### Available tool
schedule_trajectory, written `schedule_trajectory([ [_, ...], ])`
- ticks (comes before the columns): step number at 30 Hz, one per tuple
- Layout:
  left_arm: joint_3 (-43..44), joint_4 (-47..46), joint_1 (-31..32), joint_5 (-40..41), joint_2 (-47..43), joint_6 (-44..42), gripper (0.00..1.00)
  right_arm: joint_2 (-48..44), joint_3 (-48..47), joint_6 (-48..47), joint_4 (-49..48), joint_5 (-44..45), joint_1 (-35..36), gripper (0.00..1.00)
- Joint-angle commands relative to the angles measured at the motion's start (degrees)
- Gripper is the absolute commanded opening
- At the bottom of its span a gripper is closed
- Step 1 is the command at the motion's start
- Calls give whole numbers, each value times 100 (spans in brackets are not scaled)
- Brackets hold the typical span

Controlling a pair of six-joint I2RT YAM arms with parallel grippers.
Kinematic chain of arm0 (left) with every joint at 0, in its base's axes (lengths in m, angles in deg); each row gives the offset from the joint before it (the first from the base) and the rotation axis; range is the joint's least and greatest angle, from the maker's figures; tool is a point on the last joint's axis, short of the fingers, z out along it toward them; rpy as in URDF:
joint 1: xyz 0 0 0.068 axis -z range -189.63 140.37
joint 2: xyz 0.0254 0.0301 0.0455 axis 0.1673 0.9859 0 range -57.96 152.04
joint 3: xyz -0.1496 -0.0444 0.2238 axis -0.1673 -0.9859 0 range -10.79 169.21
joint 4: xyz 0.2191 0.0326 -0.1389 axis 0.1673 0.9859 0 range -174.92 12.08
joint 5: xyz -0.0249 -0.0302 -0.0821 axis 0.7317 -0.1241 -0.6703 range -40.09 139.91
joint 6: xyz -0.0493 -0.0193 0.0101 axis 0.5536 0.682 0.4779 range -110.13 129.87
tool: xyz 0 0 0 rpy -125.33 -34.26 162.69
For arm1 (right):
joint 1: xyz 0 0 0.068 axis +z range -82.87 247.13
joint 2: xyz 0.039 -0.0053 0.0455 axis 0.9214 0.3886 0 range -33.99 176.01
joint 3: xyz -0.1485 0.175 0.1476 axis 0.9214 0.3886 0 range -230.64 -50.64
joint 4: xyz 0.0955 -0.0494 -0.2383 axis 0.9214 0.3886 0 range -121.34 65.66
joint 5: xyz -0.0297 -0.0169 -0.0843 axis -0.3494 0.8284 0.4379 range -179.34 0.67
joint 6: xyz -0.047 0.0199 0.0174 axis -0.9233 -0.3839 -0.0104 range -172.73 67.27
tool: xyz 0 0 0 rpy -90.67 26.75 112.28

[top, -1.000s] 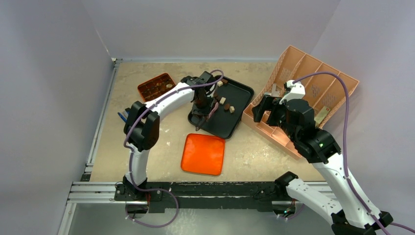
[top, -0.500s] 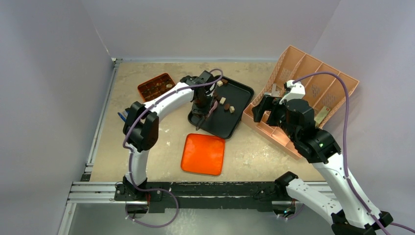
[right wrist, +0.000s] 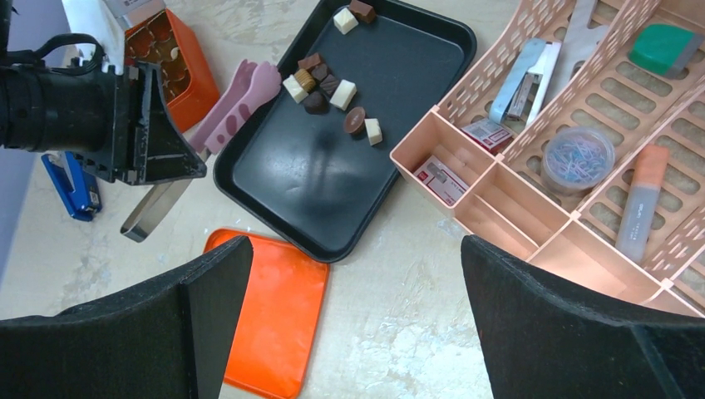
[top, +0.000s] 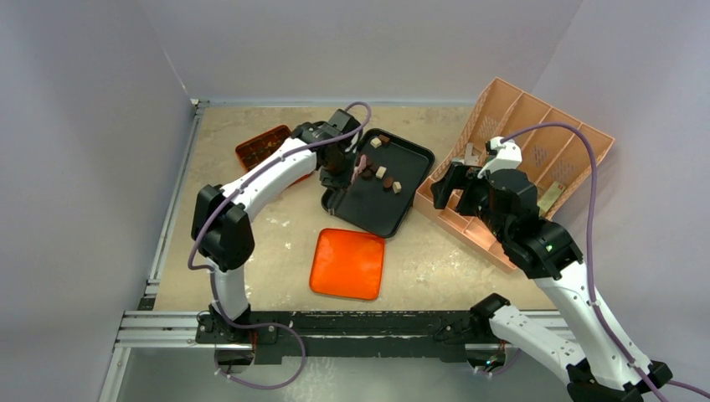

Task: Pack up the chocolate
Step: Pick up the fake chocolate from the plate.

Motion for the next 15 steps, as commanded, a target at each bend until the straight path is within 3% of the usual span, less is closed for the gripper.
schedule_trajectory([
  [1, 122, 154, -265, 302, -456, 127, 18, -4, -60, 36, -185, -26, 24, 97],
  [15, -244, 422, -1818, 785, -1006, 311, 18, 219, -14, 28, -470, -192, 24, 97],
])
